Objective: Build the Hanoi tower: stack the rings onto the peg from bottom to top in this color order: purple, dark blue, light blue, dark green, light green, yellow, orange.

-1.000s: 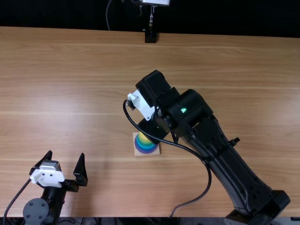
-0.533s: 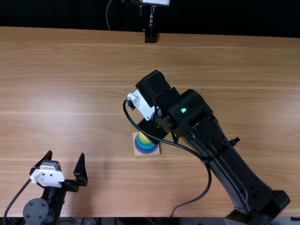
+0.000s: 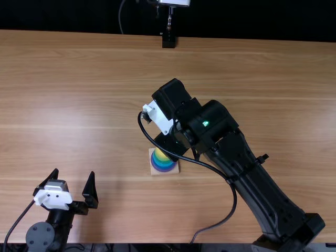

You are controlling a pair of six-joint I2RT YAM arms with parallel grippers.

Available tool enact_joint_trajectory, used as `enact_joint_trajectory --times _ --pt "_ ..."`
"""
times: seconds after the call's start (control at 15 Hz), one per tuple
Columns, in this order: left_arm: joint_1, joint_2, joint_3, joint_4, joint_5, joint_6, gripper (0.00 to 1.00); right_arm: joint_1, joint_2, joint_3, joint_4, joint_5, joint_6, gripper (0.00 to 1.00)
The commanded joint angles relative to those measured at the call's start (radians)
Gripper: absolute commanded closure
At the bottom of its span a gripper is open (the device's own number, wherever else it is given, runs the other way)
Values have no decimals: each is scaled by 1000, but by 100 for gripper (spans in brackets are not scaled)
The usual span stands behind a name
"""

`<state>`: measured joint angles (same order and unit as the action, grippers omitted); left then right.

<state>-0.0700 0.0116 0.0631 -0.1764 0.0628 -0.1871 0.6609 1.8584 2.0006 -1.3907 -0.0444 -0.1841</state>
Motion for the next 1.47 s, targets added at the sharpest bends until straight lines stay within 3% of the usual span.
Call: enact_joint_trajectory --times 0.0,1.4 --pt "10 -12 -54 -13 5 3 0 3 -10 -5 2 -5 2 100" --pt "10 -12 -54 -13 5 3 0 6 64 -16 3 -5 0 100"
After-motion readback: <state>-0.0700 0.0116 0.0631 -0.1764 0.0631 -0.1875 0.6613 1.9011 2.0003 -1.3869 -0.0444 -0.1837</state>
